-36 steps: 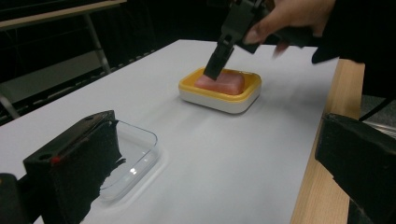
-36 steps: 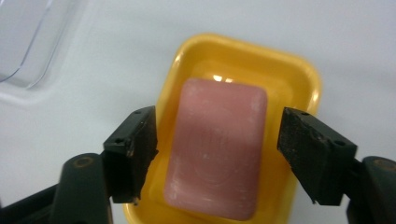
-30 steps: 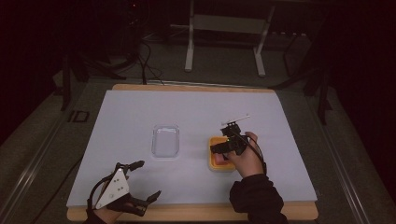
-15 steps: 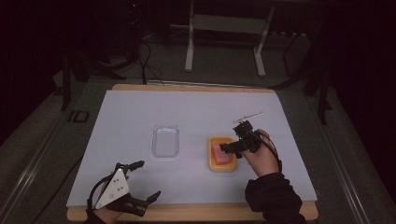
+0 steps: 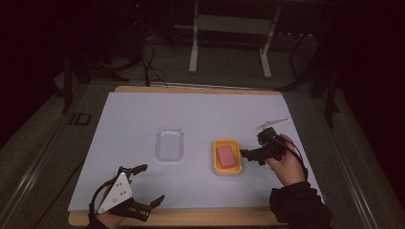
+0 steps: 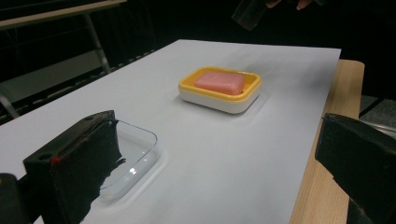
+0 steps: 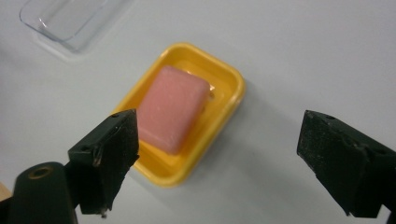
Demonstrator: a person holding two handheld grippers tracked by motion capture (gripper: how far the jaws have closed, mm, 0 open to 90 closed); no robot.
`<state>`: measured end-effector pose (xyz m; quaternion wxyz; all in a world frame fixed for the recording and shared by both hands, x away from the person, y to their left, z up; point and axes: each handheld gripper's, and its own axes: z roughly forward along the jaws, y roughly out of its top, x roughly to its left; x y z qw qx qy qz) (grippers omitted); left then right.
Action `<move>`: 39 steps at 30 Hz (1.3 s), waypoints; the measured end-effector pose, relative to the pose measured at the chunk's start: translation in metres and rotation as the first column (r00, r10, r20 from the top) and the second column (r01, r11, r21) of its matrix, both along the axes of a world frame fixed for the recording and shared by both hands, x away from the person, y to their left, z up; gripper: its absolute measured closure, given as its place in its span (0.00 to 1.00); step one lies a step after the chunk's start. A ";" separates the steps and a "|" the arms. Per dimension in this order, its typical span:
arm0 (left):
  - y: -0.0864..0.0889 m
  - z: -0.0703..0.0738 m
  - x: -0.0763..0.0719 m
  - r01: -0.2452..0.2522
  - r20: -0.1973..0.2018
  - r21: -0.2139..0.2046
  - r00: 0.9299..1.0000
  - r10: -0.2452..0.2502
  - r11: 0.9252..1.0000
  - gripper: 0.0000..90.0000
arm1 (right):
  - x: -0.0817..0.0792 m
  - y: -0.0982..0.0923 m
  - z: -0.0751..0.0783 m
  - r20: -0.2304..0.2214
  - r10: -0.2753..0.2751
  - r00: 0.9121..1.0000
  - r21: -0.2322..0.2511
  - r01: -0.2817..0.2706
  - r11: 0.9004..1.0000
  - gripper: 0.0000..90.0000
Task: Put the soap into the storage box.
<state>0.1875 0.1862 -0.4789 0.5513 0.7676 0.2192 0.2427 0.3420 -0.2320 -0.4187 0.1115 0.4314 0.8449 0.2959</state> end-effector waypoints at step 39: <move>-0.001 0.000 0.000 0.001 -0.001 0.006 1.000 -0.001 1.000 0.01 | -0.059 -0.068 -0.063 0.061 -0.002 0.998 -0.009 0.002 1.000 0.13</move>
